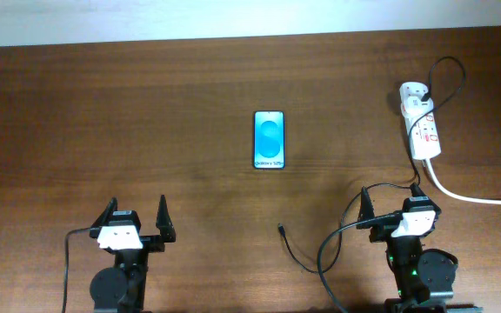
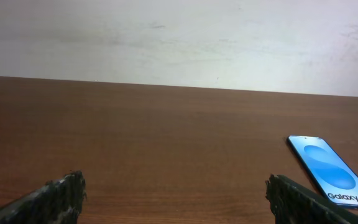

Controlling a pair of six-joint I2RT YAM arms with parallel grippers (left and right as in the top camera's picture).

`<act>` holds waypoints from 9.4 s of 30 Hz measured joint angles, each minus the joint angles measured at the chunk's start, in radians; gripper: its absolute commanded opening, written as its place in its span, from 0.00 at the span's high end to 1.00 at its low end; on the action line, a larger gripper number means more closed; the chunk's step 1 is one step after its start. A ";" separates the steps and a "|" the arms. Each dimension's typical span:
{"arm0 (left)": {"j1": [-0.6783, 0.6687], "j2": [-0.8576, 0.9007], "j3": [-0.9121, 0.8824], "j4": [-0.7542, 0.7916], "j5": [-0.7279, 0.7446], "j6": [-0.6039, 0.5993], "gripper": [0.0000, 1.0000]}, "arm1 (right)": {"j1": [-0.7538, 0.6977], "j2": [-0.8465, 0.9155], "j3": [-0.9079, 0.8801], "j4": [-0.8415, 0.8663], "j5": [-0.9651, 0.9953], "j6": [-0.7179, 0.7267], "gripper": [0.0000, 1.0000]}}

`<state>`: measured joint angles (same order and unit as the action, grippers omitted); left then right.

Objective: Plug charger to phone and switch on socket

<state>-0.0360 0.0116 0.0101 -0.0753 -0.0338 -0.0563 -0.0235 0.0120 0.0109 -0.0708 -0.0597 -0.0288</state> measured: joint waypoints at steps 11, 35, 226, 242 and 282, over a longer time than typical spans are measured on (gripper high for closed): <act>0.000 0.000 0.000 0.003 -0.020 0.000 0.01 | 0.000 0.000 0.000 0.000 0.000 -0.001 0.02; 0.000 0.034 0.019 0.548 0.233 0.000 0.01 | 0.000 0.000 0.000 0.000 0.010 0.000 0.02; -0.546 2.522 2.221 -1.176 -0.001 -0.205 0.07 | -0.001 0.000 0.000 -0.001 0.011 0.000 0.02; -0.545 2.522 2.224 -1.178 -0.026 -0.206 0.07 | -0.001 0.000 0.000 -0.001 0.011 0.000 0.02; -0.531 2.568 2.328 -1.235 0.034 -0.213 0.21 | -0.001 0.000 0.000 -0.001 0.011 0.000 0.02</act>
<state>-0.5671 2.5793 2.3383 -1.3106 0.0006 -0.2695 -0.0246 0.0120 0.0109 -0.0715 -0.0486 -0.0292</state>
